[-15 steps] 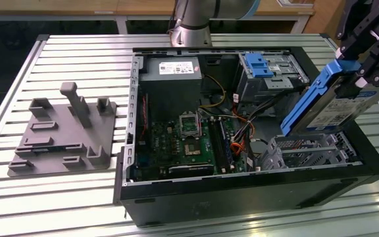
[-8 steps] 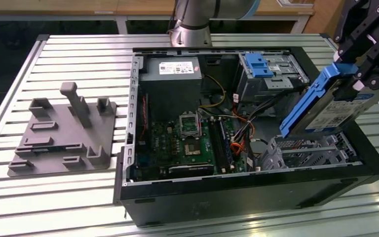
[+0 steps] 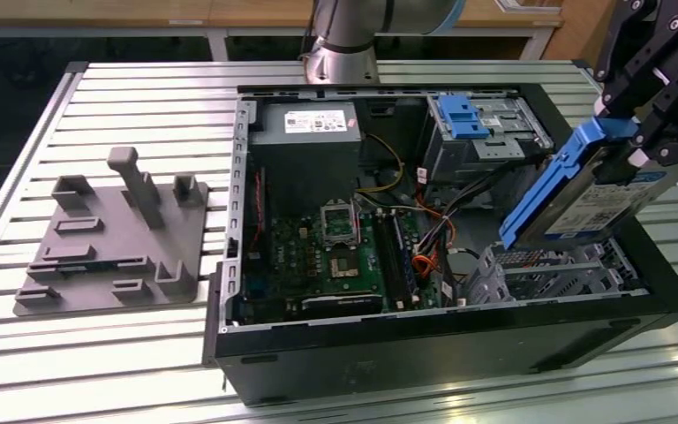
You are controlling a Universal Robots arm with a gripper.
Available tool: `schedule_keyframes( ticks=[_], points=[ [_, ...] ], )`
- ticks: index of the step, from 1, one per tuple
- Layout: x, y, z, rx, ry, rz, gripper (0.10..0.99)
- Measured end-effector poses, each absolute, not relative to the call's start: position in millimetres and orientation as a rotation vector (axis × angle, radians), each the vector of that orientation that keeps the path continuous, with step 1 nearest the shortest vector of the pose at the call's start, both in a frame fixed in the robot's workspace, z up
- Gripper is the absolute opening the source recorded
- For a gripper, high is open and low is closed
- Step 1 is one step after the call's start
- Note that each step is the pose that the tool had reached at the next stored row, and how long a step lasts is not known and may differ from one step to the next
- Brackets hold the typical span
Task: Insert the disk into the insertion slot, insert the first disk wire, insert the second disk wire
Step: 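Insert the disk into the insertion slot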
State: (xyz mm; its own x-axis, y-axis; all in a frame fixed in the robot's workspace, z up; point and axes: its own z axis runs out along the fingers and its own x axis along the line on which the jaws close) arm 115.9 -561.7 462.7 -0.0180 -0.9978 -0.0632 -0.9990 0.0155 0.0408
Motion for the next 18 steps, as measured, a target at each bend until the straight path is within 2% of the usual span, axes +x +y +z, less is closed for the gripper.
schedule_keyframes(
  ticks=[18],
  points=[
    [115.9, -563.6, 454.9, -2.191, 2.228, 0.112, 0.365]
  ],
)
